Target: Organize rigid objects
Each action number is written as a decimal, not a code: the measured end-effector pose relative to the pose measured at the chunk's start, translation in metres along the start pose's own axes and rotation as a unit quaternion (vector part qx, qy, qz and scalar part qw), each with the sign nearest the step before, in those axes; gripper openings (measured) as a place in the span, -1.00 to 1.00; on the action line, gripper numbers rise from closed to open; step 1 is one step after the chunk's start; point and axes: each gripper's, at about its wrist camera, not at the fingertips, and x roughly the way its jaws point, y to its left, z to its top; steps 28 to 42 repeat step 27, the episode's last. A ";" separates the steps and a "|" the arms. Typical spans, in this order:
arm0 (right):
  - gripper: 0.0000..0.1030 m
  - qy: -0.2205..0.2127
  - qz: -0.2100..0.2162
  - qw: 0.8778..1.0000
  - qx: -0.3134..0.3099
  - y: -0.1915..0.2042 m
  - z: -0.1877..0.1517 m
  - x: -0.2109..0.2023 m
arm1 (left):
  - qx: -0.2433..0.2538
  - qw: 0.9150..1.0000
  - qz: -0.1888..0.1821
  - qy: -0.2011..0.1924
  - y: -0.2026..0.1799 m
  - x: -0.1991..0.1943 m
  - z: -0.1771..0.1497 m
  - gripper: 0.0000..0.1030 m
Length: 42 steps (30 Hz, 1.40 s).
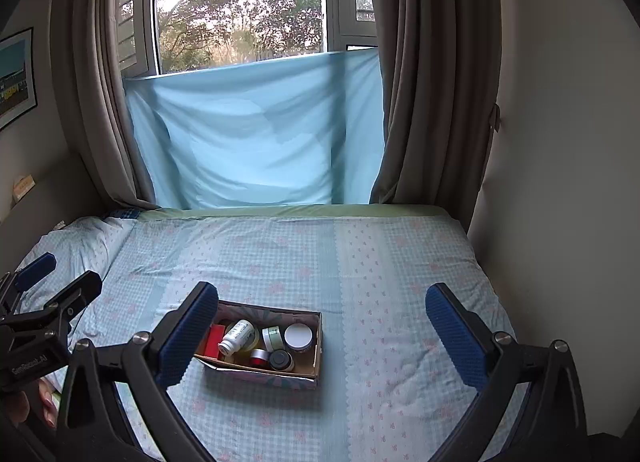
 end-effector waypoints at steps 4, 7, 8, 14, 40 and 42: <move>1.00 0.000 0.000 1.000 0.001 0.000 0.000 0.000 | 0.002 1.000 0.001 -0.001 -0.002 0.000 0.001 1.00; 1.00 -0.002 -0.002 1.000 0.000 0.001 0.000 -0.001 | 0.002 1.000 0.001 -0.002 -0.002 0.000 0.002 1.00; 1.00 -0.004 -0.002 1.000 0.000 0.001 0.000 -0.001 | 0.002 1.000 0.001 -0.003 -0.002 -0.001 0.002 1.00; 1.00 -0.007 -0.003 1.000 0.000 0.001 0.001 -0.001 | 0.010 1.000 -0.007 -0.018 -0.006 -0.001 0.001 1.00; 1.00 0.015 -0.001 1.000 0.005 -0.005 0.003 0.018 | 0.019 0.999 0.001 -0.031 -0.017 0.012 -0.001 1.00; 1.00 0.015 -0.001 1.000 0.005 -0.005 0.003 0.018 | 0.019 0.999 0.001 -0.031 -0.017 0.012 -0.001 1.00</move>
